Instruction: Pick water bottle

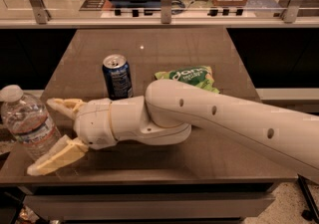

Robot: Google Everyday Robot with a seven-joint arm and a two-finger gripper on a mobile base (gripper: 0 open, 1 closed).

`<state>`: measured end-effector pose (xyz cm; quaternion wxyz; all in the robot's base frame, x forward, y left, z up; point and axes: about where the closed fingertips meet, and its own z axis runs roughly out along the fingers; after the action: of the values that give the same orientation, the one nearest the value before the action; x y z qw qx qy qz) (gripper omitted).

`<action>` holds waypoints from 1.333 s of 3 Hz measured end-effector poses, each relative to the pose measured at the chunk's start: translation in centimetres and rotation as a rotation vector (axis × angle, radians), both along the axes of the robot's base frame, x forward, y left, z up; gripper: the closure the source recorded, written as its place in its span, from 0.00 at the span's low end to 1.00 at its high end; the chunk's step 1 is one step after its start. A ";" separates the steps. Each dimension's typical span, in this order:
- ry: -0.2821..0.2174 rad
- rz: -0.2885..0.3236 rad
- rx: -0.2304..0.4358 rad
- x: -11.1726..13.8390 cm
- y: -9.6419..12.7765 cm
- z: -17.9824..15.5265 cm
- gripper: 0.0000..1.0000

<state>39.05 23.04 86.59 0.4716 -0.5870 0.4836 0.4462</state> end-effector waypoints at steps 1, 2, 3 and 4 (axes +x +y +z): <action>-0.003 0.002 -0.002 -0.1 0.0 0.1 0.41; -0.006 0.005 -0.003 -0.3 0.1 0.2 0.63; -0.008 0.008 -0.003 -0.4 0.3 0.2 0.87; -0.010 0.012 -0.004 -0.6 0.4 0.3 1.00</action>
Offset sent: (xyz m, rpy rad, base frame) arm -0.0009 -0.0001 0.0006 -0.0020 -0.0029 0.0010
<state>38.48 23.44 86.90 0.4703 -0.5929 0.4787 0.4450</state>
